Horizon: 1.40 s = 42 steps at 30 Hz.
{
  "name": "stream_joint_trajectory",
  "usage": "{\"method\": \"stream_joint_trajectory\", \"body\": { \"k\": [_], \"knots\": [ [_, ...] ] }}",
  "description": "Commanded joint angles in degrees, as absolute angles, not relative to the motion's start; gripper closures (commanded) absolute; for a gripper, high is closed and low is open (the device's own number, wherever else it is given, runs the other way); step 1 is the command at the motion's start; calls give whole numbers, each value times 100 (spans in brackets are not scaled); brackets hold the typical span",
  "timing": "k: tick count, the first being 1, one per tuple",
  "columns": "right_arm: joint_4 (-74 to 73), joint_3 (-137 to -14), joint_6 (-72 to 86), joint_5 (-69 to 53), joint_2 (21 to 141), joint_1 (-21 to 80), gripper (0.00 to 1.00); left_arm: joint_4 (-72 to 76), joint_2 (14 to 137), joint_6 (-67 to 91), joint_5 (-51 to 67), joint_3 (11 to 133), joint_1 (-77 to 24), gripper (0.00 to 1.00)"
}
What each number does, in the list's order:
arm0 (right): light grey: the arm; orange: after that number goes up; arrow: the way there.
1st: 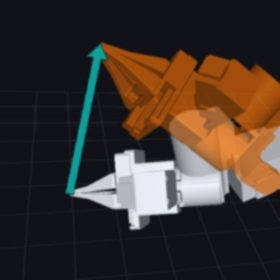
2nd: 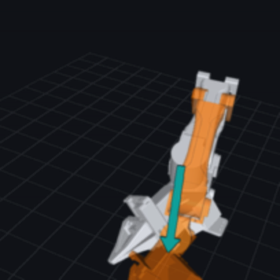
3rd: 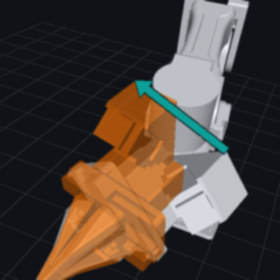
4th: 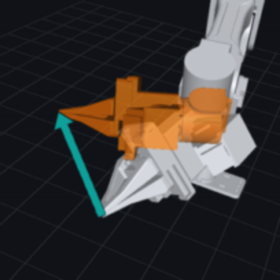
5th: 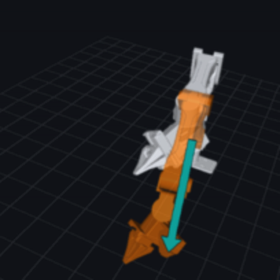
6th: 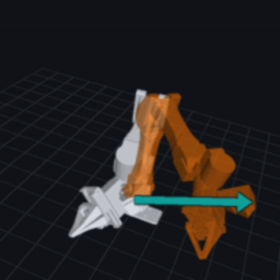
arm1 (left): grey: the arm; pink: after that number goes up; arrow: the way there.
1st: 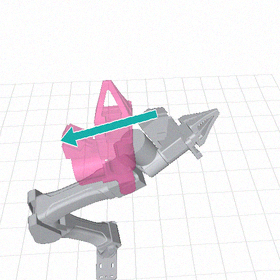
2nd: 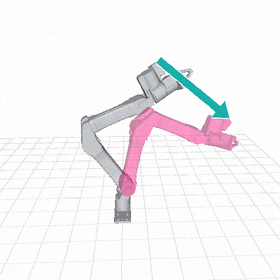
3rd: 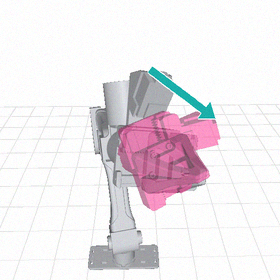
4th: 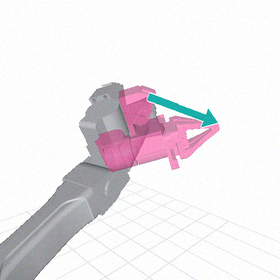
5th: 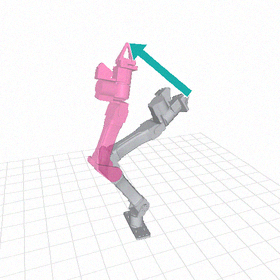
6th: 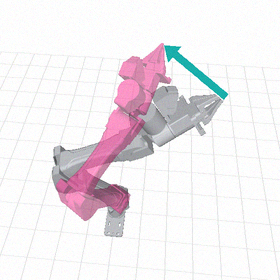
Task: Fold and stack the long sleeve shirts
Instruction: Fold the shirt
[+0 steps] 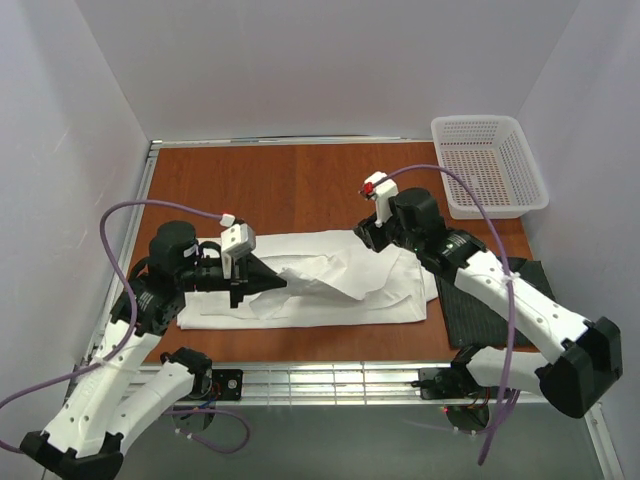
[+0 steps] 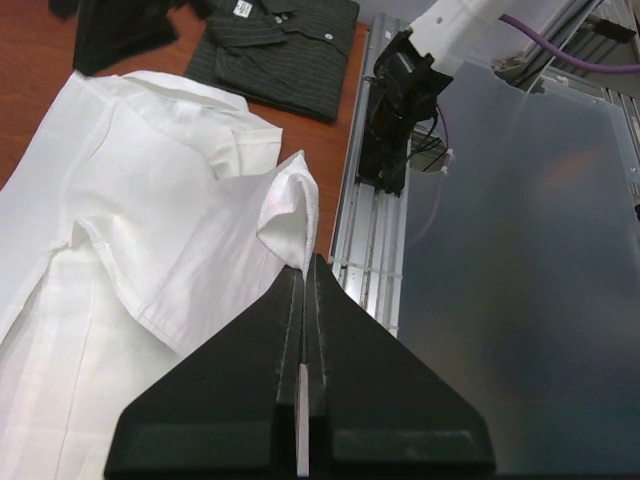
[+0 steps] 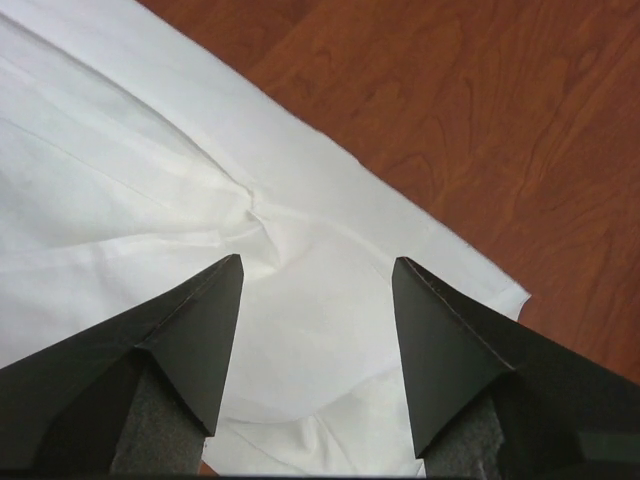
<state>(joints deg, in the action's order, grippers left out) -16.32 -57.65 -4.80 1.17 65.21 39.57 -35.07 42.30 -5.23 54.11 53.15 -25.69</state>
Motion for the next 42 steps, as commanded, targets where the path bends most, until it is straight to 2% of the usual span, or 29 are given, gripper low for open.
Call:
{"method": "stream_joint_trajectory", "body": {
  "k": [1,8,14,19,29,30,36,39,42],
  "knots": [
    [-1600,-5459,-44,405,7178,3894,44,-3980,3885,-799,5879,5388,-2593,100],
    [-1582,-5072,518,-377,8243,3902,58,-4333,3139,-1257,6047,5484,-2593,100],
    [-1582,-4746,633,-352,8490,3911,59,-4123,3260,-1029,5871,5309,-2593,100],
    [-1600,-4772,580,-27,8517,3894,59,-3727,3980,-423,5573,5291,-2593,100],
    [-1652,-4755,817,1660,7806,3762,52,-3007,5607,781,3869,5774,-2602,100],
    [-1652,-4703,826,1818,7718,3744,52,-2980,5677,869,3319,5809,-2593,100],
    [-1626,-4570,800,1916,7172,3700,51,-2769,6301,1555,1042,5915,-2532,100],
    [-1582,-4500,765,1759,7084,3709,51,-2716,6644,1897,678,5863,-2268,100],
    [-1503,-4386,660,1382,7084,3709,51,-2567,6838,2337,808,5626,-1715,100]
  ]
}}
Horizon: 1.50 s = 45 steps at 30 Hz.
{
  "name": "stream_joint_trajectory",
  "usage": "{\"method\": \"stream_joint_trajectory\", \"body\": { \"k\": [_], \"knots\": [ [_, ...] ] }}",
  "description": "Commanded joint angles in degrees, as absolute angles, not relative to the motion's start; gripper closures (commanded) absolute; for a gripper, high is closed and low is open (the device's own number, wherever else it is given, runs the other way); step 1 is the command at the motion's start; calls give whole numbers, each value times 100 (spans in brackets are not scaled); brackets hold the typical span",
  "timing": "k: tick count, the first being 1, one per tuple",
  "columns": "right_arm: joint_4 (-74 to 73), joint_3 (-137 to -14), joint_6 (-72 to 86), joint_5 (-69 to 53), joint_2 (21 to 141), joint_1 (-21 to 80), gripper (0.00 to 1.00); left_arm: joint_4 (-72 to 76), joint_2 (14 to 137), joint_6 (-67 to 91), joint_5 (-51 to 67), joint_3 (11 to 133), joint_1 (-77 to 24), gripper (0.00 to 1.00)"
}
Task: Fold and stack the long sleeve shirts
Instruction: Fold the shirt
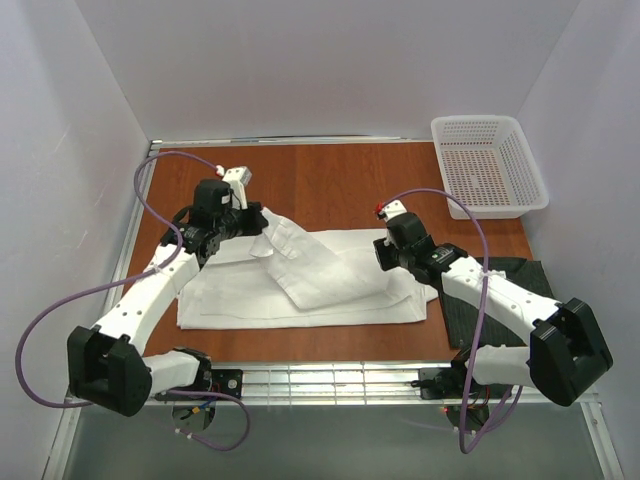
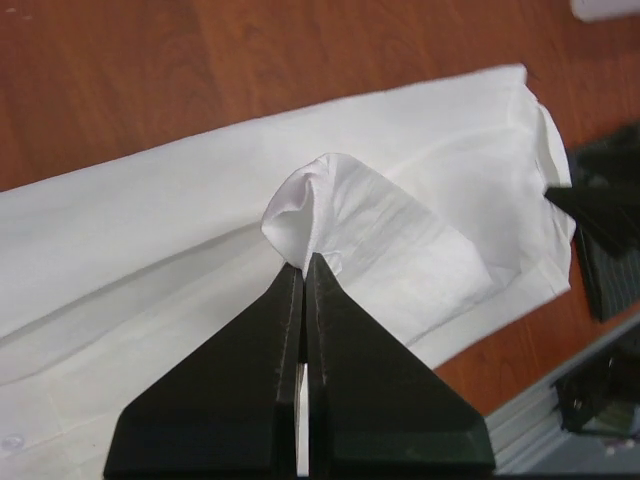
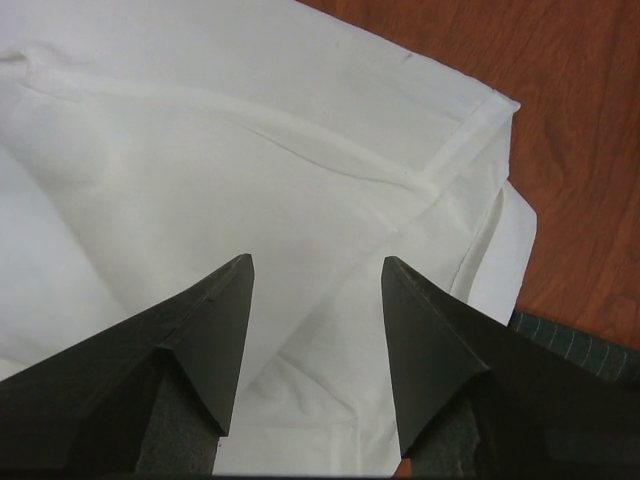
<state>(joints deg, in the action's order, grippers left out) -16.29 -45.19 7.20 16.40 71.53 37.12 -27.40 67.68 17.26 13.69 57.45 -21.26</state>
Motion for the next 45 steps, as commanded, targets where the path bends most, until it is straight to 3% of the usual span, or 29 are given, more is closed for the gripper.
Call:
{"method": "stream_joint_trajectory", "body": {
  "k": [1,7,19,25,31,36,45],
  "knots": [
    [-1477,-4325,650,1293,7093,3700,51,-2514,6847,2434,1000,5547,-1383,100],
    [-1283,-4157,413,475,7093,3709,51,-2172,6785,2795,1125,4940,-642,100],
    [-1222,-4210,352,193,7207,3709,51,-2521,6539,3533,695,3903,-194,100],
    [-1178,-4184,343,106,7216,3709,51,-2820,6460,3446,238,4086,-9,100],
    [-1011,-4193,211,-377,7207,3840,51,-2944,6583,3244,596,4719,-9,100],
    [-651,-4157,80,-388,7163,4550,50,-3128,6714,3085,712,4808,-9,100],
    [-413,-4876,-518,860,7916,6246,49,-3349,6750,3006,589,4781,-9,100]
  ]
}}
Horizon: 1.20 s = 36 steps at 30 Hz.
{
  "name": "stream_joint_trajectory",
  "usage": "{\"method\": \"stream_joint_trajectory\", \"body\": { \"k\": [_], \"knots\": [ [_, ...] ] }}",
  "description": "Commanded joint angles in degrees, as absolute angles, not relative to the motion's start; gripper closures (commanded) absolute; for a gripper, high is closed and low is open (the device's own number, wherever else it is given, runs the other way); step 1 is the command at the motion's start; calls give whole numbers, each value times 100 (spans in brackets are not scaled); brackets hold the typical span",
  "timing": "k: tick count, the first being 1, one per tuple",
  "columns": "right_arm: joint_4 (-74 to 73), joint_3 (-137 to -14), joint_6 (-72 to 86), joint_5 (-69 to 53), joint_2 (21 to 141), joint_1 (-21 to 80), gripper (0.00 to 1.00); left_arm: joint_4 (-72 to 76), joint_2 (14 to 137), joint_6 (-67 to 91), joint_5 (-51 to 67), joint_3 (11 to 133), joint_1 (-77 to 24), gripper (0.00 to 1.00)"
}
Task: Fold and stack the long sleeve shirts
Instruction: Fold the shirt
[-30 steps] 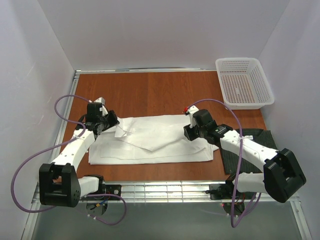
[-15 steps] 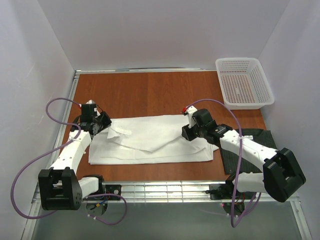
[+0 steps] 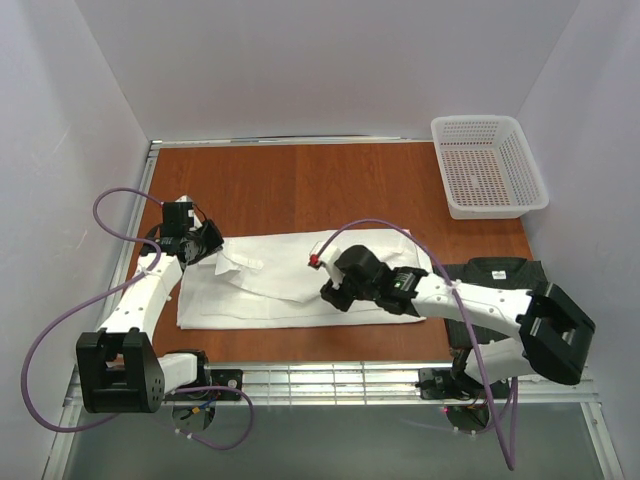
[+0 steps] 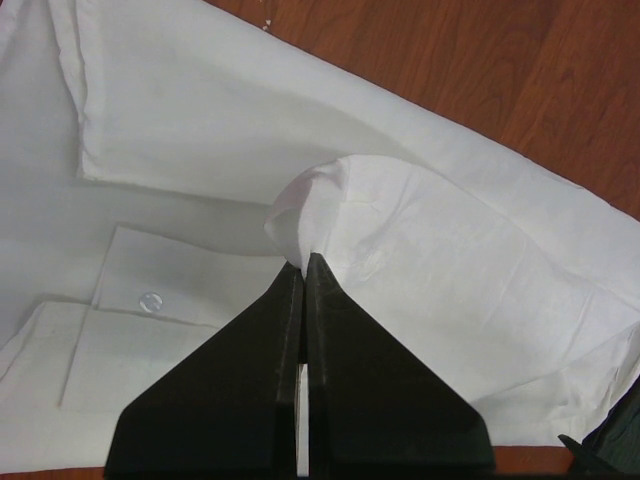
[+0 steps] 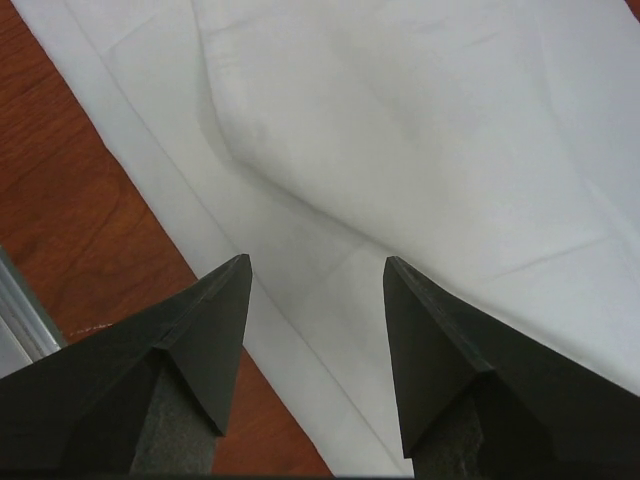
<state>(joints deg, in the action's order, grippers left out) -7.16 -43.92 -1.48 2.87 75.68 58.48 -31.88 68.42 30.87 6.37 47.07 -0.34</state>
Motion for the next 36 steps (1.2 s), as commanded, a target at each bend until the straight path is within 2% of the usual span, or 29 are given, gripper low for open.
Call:
{"method": "stream_joint_trajectory", "body": {
  "k": [1,5,13,23,27,31,36],
  "knots": [
    [-422,-4991,-666,1088,8058,6371,50,-3349,6750,3006,589,4790,-9,100],
    [-431,-5457,-1019,1712,8909,6933,49,-3428,6811,2988,501,4878,-9,100],
    [-422,-6126,-1555,2566,9948,7409,50,-3481,6829,2988,483,4931,-9,100],
    [-431,-6346,-1995,3208,10450,7699,51,-3507,6908,2971,413,4992,-17,100],
    [-431,-6363,-2100,3462,10573,7708,55,-3524,6926,2979,378,5027,-9,100],
    [-431,-6337,-2153,3481,10565,7752,84,-3551,6961,2953,282,5089,-9,100],
    [-439,-6223,-2153,3297,10302,7805,98,-3507,7049,2971,70,5115,-9,100]
  ]
}}
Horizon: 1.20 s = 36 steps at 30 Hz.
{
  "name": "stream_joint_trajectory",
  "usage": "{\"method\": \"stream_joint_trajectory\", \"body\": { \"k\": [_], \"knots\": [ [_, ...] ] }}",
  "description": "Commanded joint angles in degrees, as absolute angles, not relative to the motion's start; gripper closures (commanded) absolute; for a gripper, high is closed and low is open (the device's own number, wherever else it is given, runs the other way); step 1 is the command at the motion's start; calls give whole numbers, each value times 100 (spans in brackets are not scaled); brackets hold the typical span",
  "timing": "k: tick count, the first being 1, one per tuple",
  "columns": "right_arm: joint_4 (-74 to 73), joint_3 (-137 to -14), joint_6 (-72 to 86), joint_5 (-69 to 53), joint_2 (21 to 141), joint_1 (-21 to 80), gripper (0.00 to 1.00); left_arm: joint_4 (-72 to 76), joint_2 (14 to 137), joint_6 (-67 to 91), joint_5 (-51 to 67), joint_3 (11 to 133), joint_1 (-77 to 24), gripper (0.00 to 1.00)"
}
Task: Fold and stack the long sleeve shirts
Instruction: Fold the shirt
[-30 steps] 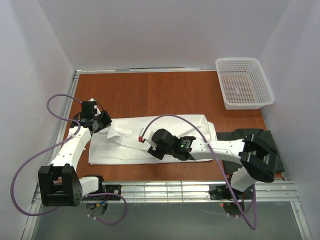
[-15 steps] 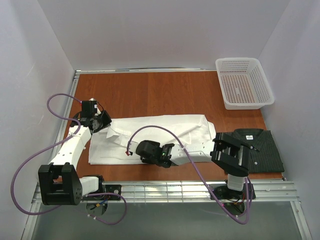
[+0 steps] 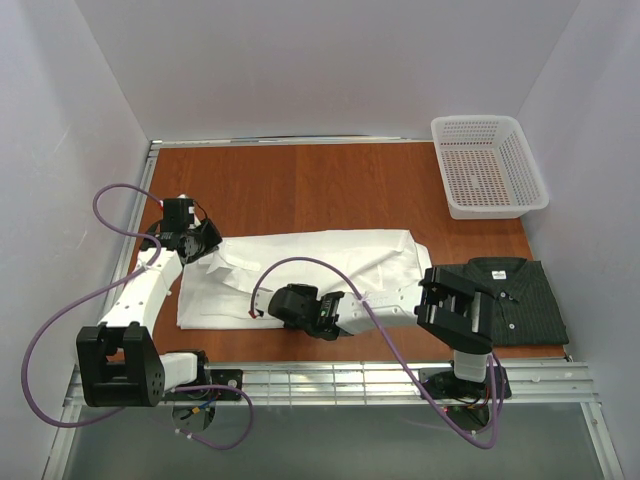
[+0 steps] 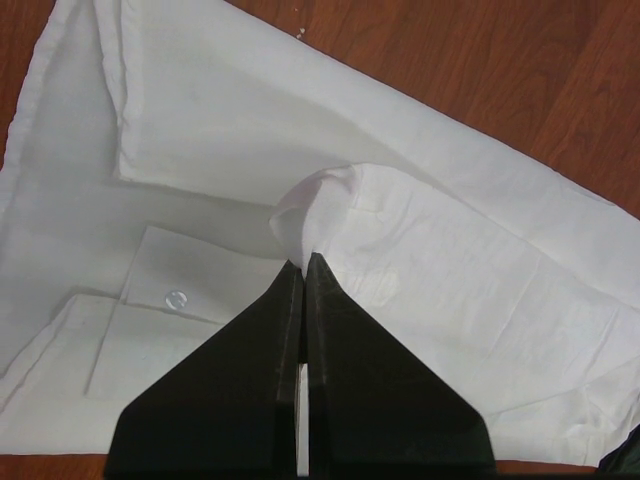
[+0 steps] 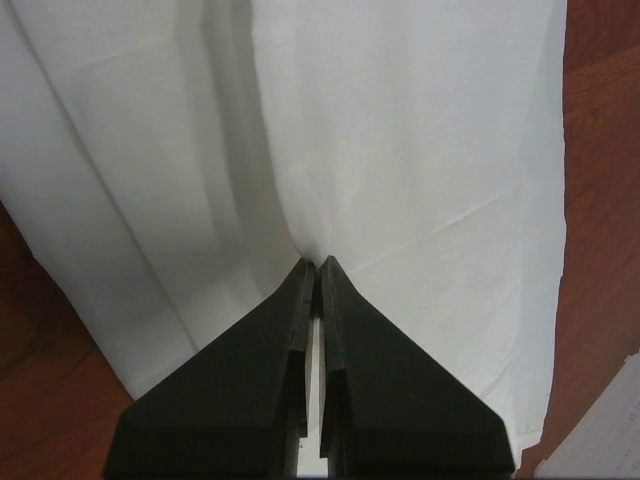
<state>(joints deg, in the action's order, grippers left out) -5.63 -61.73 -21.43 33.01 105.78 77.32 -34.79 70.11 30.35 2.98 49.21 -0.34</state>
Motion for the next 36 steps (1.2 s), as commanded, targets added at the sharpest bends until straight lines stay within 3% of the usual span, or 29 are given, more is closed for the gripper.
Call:
{"method": "stream_joint_trajectory", "body": {
  "k": [1,11,14,18,20,24,27,30,36],
  "knots": [
    [-431,-6197,-2153,3270,10266,7813,99,-3472,7066,2988,70,5098,-9,100],
    [-597,-6021,-2022,2752,10204,7849,96,-3235,7409,3138,-527,4712,-9,100],
    [-685,-6064,-1925,2541,10230,7866,77,-3112,7488,3190,-720,4588,-9,97],
    [-887,-6170,-1776,2417,9985,7866,48,-3085,7453,3252,-1010,4772,-9,81],
    [-1036,-6231,-1653,2408,9749,7814,39,-3129,7366,3235,-1028,5017,-9,62],
    [-1283,-6328,-1214,2181,9291,7481,36,-3225,7155,3164,-871,5334,-17,41],
    [-1371,-6249,-705,1619,8860,7025,37,-3252,6900,3216,-502,5335,-44,34],
    [-1258,-6083,-124,644,8509,6410,41,-3104,6724,3410,-133,5213,-114,34],
    [-169,-5433,745,-1273,8297,5521,47,-2410,7363,3893,378,4624,-158,46]
  ]
}}
